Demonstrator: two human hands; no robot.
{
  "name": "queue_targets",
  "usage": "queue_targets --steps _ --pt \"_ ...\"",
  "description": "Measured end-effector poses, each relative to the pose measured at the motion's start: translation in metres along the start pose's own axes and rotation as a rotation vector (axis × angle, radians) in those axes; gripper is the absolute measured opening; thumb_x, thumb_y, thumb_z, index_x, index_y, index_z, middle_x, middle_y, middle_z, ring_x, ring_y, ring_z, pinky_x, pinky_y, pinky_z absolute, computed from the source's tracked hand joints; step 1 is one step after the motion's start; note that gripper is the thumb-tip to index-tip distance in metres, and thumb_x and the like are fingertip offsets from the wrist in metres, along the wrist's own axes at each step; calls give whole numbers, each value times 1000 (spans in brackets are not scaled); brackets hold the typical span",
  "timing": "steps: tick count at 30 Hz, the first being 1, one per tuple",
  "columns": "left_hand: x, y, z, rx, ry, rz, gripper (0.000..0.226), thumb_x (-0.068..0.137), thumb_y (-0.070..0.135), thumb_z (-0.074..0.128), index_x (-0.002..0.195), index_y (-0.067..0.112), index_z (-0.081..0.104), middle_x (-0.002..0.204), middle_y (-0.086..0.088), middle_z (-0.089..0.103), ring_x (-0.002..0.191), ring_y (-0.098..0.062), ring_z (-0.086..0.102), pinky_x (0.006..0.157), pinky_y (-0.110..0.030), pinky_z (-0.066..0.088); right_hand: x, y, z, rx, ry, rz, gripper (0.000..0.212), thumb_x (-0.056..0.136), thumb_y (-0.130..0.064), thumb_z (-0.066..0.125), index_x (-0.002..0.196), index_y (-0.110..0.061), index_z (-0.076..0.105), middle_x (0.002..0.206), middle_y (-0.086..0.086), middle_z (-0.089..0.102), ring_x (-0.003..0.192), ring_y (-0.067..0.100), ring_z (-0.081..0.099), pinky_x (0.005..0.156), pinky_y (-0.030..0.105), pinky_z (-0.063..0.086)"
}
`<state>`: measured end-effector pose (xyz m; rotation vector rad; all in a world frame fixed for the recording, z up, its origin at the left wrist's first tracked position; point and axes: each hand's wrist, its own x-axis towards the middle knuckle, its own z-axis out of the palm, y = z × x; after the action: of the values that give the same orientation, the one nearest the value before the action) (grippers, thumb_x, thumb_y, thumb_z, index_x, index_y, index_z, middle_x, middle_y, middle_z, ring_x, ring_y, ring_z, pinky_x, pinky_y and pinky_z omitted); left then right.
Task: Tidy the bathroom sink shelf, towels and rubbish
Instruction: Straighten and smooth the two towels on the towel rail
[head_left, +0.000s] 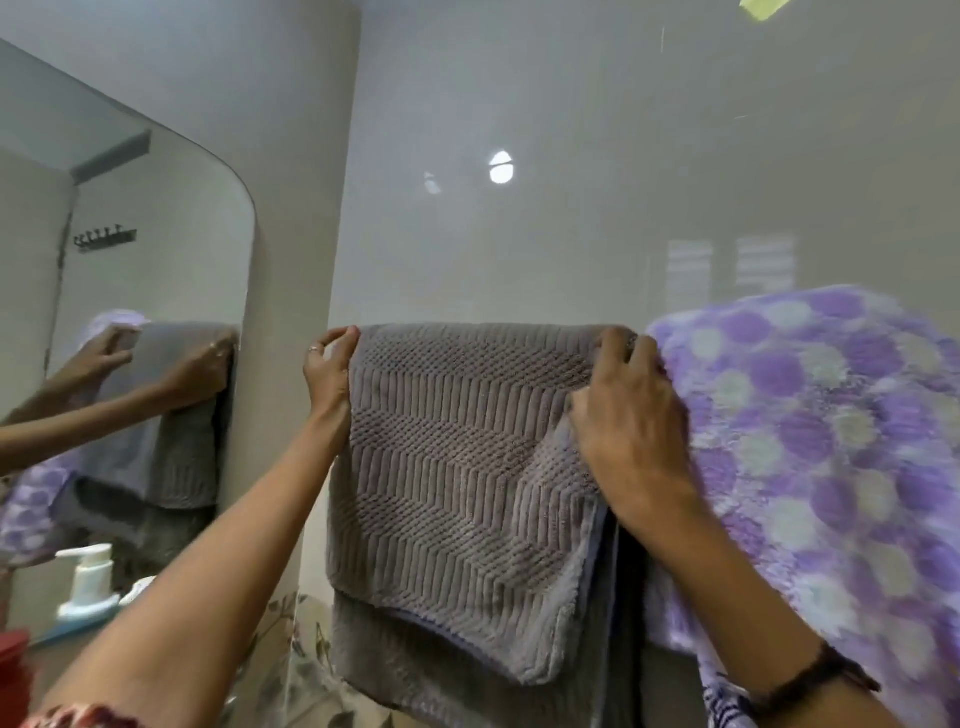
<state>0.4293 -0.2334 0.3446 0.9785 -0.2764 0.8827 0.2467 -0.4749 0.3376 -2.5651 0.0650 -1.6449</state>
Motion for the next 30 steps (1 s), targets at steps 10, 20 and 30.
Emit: queue_targets --steps 10,20,30 --pt "-11 24 14 881 12 586 26 91 27 52 112 13 56 118 -13 57 111 -27 49 85 -33 36 29 -23 -12 -200 143 -139 30 90 -14 49 119 -6 50 131 15 37 115 29 39 89 39 42" --pt "-47 15 68 847 -263 810 41 95 33 34 63 12 49 60 -6 51 58 -20 43 66 -29 25 56 -22 56 -16 142 -178 46 97 -35 28 92 -5 63 90 13 69 79 24 59 81 38 40" --pt "-41 7 73 896 -200 828 63 90 38 16 76 3 67 60 -16 62 55 -22 48 67 -26 26 65 -21 64 -40 192 -132 48 97 -38 28 78 -7 59 68 8 60 60 20 42 74 36 36"
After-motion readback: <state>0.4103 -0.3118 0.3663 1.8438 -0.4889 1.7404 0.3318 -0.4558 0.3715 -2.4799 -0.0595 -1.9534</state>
